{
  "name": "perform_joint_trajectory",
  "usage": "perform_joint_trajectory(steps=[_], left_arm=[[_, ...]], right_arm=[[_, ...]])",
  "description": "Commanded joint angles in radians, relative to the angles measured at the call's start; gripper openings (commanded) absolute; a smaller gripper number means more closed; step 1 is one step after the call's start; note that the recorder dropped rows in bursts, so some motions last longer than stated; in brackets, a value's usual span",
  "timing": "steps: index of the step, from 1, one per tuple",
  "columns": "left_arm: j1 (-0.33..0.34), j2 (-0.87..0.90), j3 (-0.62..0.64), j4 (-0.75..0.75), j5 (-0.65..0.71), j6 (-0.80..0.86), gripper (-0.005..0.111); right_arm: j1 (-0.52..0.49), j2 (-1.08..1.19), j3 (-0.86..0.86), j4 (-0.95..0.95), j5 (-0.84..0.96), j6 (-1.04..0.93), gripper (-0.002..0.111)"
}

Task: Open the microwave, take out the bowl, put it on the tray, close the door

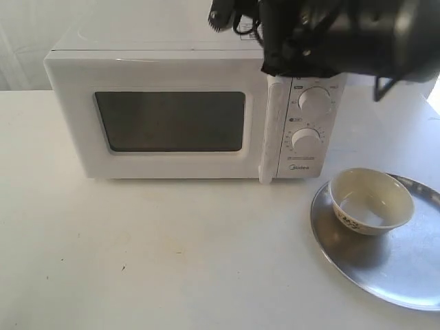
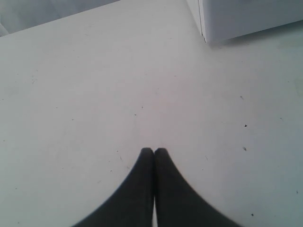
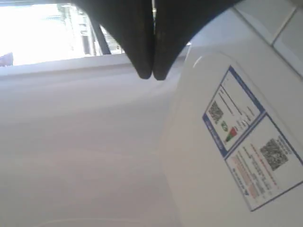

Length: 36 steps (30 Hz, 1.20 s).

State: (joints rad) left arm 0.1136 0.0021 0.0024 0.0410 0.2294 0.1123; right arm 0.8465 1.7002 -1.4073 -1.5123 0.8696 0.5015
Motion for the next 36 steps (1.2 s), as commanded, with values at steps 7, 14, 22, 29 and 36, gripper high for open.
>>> perform_joint_trajectory(steps=[7, 14, 22, 29, 36], left_arm=[[-0.006, -0.002, -0.002, -0.008, 0.002, -0.003, 0.0], [-0.006, -0.002, -0.002, -0.008, 0.002, -0.003, 0.0], [-0.006, -0.002, -0.002, -0.008, 0.002, -0.003, 0.0], [-0.006, -0.002, -0.002, -0.008, 0.002, -0.003, 0.0], [-0.006, -0.002, -0.002, -0.008, 0.002, -0.003, 0.0]], right_arm=[[0.065, -0.731, 0.53, 0.548, -0.345, 0.001, 0.0], [0.065, -1.168, 0.814, 0.622, -0.513, 0.182, 0.0], [0.065, -1.51, 0.88, 0.836, -0.535, 0.184, 0.0], [0.065, -1.666, 0.88, 0.836, -0.533, 0.184, 0.0], [0.065, -1.7, 0.88, 0.836, -0.535, 0.184, 0.0]])
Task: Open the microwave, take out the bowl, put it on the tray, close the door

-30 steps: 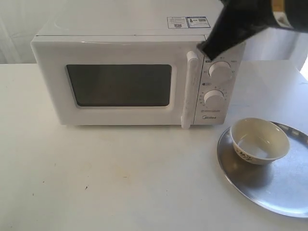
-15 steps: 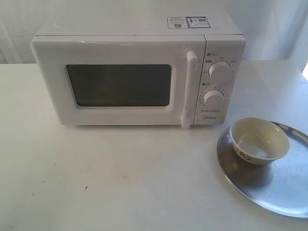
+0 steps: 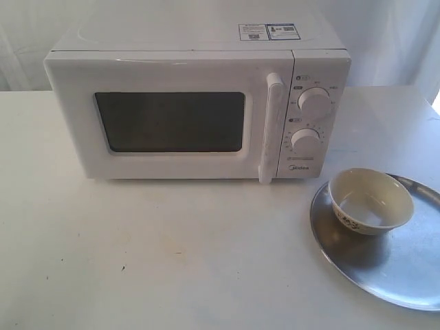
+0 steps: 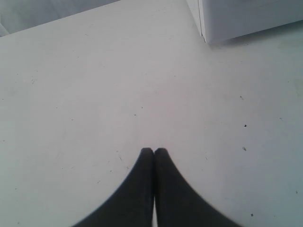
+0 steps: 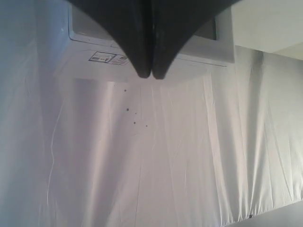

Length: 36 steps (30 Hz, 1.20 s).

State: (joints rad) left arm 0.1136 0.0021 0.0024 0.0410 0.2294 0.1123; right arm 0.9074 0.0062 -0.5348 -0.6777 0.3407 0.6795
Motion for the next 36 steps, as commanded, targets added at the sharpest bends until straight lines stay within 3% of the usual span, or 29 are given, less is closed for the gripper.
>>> perform_joint_trajectory(steps=[1, 6, 17, 20, 25, 30, 36], left_arm=[[-0.006, -0.002, -0.002, -0.008, 0.002, -0.003, 0.0], [-0.006, -0.002, -0.002, -0.008, 0.002, -0.003, 0.0], [-0.006, -0.002, -0.002, -0.008, 0.002, -0.003, 0.0], [-0.006, -0.002, -0.002, -0.008, 0.002, -0.003, 0.0], [-0.006, -0.002, -0.002, -0.008, 0.002, -0.003, 0.0], [-0.006, -0.002, -0.002, -0.008, 0.002, -0.003, 0.0], [-0.006, -0.002, -0.002, -0.008, 0.002, -0.003, 0.0]], right_arm=[[0.004, -0.006, 0.007, 0.001, -0.008, 0.006, 0.0], [-0.071, -0.006, 0.037, 0.001, -0.007, 0.006, 0.0], [-0.689, -0.006, 0.275, 0.218, -0.036, 0.006, 0.0], [-0.71, -0.006, 0.362, 0.181, -0.049, -0.002, 0.0], [-0.71, -0.006, 0.535, 0.164, -0.405, -0.002, 0.0], [-0.709, -0.006, 0.535, 0.283, -0.165, 0.106, 0.0], [-0.709, -0.006, 0.535, 0.306, -0.068, -0.238, 0.0]])
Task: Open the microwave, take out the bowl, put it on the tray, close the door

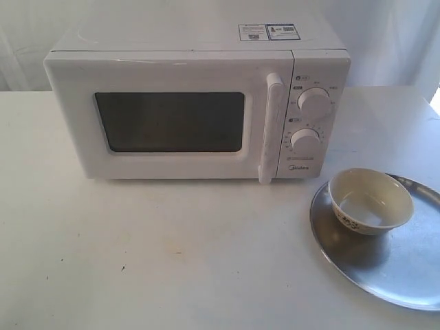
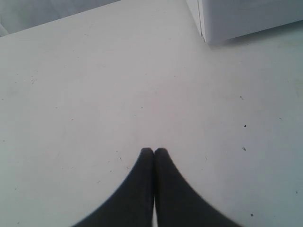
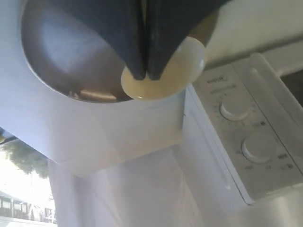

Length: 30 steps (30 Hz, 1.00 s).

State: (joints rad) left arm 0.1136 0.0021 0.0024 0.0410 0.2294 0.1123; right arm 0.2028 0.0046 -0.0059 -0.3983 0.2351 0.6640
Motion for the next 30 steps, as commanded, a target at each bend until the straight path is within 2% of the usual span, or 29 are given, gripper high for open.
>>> perform_joint_trajectory(steps=[1, 4, 6, 16, 23, 30], left_arm=[[-0.006, -0.002, -0.002, -0.008, 0.002, -0.003, 0.0], [-0.006, -0.002, -0.002, -0.008, 0.002, -0.003, 0.0], [-0.006, -0.002, -0.002, -0.008, 0.002, -0.003, 0.0], [-0.006, -0.002, -0.002, -0.008, 0.002, -0.003, 0.0], [-0.006, -0.002, -0.002, -0.008, 0.002, -0.003, 0.0], [-0.006, -0.002, -0.002, -0.008, 0.002, -0.003, 0.0]], right_arm=[[-0.004, -0.005, 0.006, 0.046, 0.04, -0.292, 0.0], [-0.004, -0.005, 0.006, 0.193, 0.054, -0.604, 0.0], [-0.004, -0.005, 0.006, 0.249, 0.056, -0.723, 0.0], [-0.044, -0.005, 0.006, 0.245, 0.065, -0.731, 0.0], [-0.058, -0.005, 0.006, 0.245, 0.071, -0.637, 0.0], [-0.074, -0.005, 0.006, 0.245, 0.073, -0.64, 0.0]])
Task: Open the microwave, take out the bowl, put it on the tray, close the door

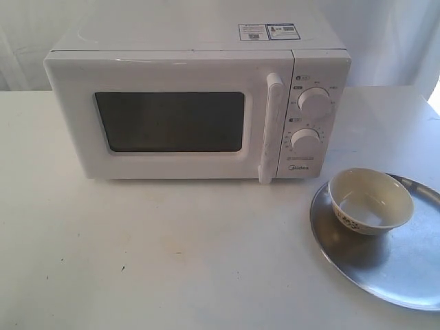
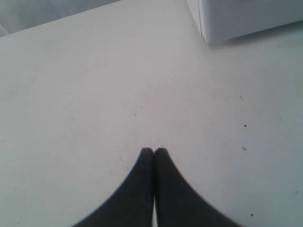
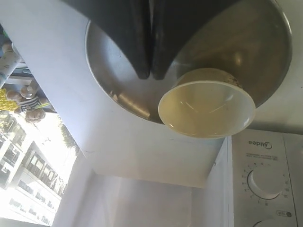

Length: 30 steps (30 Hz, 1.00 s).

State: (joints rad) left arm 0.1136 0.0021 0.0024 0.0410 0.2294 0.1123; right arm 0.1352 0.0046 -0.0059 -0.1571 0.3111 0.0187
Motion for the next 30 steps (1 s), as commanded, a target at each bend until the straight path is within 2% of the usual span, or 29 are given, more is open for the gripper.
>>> perform_joint_trajectory(steps=[1, 30], left_arm=[[-0.006, -0.002, -0.002, -0.008, 0.002, -0.003, 0.0], [-0.006, -0.002, -0.002, -0.008, 0.002, -0.003, 0.0]], right_arm=[[-0.007, -0.005, 0.006, 0.004, -0.003, 0.0, 0.0], [-0.007, -0.005, 0.006, 0.004, 0.006, -0.042, 0.0]])
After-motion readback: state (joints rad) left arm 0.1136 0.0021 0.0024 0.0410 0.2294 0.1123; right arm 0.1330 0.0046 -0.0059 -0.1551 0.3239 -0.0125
